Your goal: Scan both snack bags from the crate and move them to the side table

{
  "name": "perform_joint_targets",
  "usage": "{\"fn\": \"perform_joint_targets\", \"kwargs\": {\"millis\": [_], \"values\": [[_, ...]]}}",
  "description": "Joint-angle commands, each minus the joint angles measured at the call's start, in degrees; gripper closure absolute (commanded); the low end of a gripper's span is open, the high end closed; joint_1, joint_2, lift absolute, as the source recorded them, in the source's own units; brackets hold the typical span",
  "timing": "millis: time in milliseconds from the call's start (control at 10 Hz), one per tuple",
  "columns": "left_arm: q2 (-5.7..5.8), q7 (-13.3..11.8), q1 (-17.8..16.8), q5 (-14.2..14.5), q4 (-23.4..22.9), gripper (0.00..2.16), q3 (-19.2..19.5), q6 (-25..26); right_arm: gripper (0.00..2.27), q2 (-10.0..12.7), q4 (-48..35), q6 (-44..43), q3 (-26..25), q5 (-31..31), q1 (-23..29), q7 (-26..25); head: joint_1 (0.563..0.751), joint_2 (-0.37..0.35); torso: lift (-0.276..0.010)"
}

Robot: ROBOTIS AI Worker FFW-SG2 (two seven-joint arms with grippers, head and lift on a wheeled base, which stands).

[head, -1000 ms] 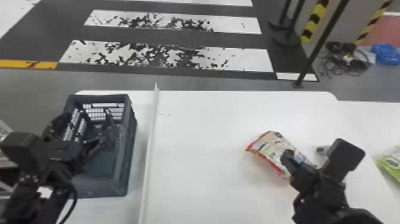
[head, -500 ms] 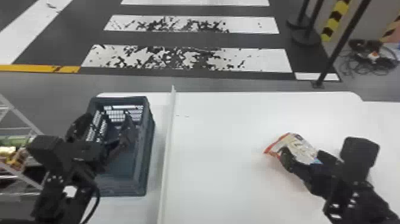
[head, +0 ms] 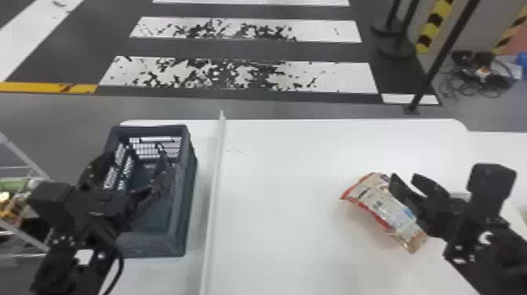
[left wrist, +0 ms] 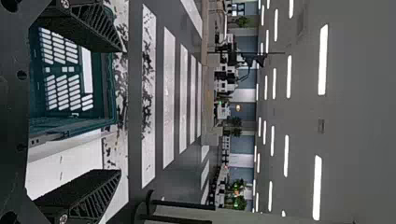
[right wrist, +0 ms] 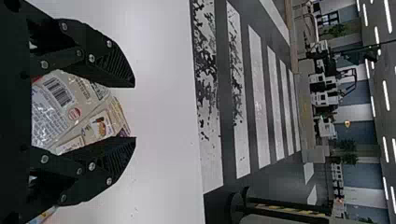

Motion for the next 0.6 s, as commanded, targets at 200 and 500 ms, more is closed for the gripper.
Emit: {"fn": "perform_joint_targets", "kwargs": {"millis": [200, 500], "values": [[0.0, 0.1, 0.7, -0.2, -0.6, 0.07, 0.2, -0.7, 2.24, -0.9, 5.4, -3.5, -1.8, 0.8, -2.7, 4.4, 0.695, -0.028, -0.029], [0.09, 0.0, 0.7, -0.2, -1.0, 0.07, -0.1, -0.7, 2.24, -1.2, 11.7, -3.7, -3.3, 2.1, -5.3, 10.1, 0.695, -0.041, -0.029]]}}
